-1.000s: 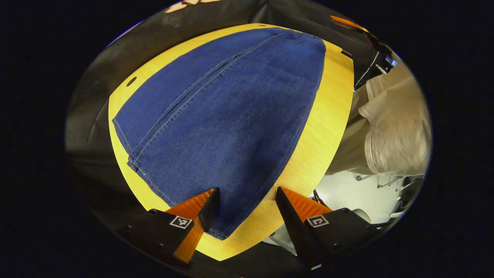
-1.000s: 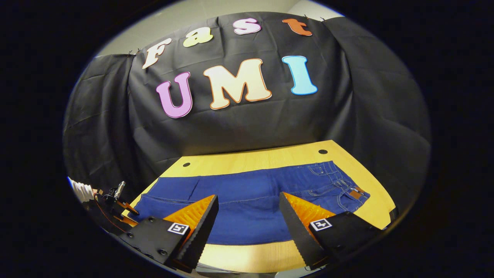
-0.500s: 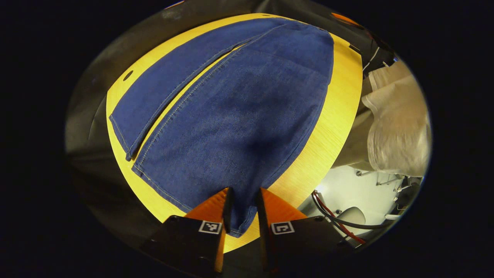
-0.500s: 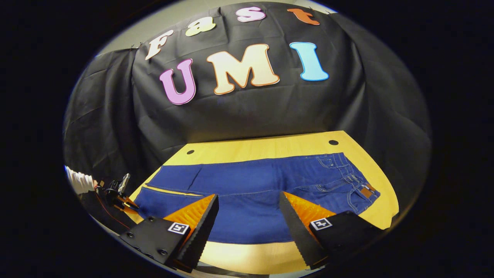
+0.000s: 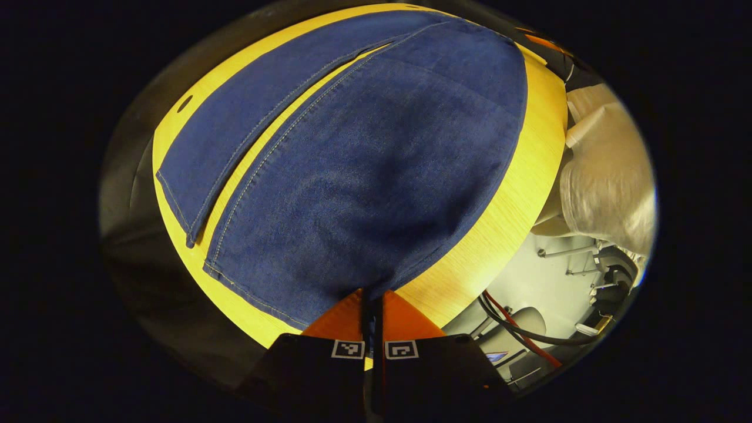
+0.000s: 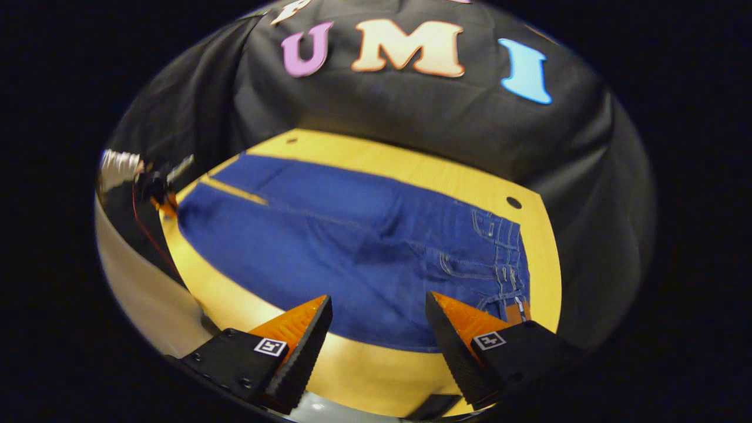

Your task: Grasp the waist and the cuffs of the jeans and fold them to make the two legs overlap; first hold the waist and fold one-third of the jeans toward the cuffs, then hold the cuffs and fold the remaining one-third in the same direction to finish folding.

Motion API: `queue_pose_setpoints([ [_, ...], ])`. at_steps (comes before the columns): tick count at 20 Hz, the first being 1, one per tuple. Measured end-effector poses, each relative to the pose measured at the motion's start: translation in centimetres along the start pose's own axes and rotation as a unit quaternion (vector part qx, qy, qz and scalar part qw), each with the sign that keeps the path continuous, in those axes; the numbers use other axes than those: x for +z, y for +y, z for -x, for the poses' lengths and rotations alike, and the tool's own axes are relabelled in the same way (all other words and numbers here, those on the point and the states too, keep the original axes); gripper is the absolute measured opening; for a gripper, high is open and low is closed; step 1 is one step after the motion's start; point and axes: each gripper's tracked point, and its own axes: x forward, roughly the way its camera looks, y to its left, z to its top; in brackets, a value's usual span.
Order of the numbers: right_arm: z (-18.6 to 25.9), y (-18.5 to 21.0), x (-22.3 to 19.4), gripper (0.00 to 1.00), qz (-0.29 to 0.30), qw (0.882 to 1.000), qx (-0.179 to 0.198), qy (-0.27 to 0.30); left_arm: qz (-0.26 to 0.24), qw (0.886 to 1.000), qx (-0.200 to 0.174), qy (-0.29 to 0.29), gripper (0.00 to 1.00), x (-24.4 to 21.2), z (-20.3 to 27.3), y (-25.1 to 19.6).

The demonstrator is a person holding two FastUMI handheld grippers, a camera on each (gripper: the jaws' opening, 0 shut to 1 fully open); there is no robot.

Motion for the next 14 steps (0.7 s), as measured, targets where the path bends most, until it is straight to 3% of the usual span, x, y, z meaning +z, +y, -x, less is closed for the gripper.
queue_pose_setpoints([
  [2, -0.9, -1.1, -2.5, 0.94, 0.037, 0.998, 0.012, 0.044, 0.001, 1.0, -0.001, 0.005, 0.0, 0.0, 0.1, 0.0],
  [3, -1.6, -2.0, -3.6, 0.99, 0.06, 0.996, 0.015, 0.066, 0.003, 1.0, -0.001, 0.006, 0.0, 0.0, 0.1, -0.1],
  [7, -4.0, -3.6, -7.6, 1.0, 0.126, 0.98, 0.035, 0.147, 0.011, 1.0, 0.003, 0.014, 0.0, 0.0, 0.0, -0.1],
  [11, -5.0, -3.4, -9.7, 1.0, 0.147, 0.967, 0.062, 0.199, 0.01, 1.0, 0.007, 0.018, 0.0, 0.0, 0.0, -0.1],
  [14, -5.8, -3.4, -9.9, 0.97, 0.124, 0.965, 0.082, 0.216, 0.011, 1.0, 0.006, 0.017, 0.0, 0.0, -0.1, -0.1],
])
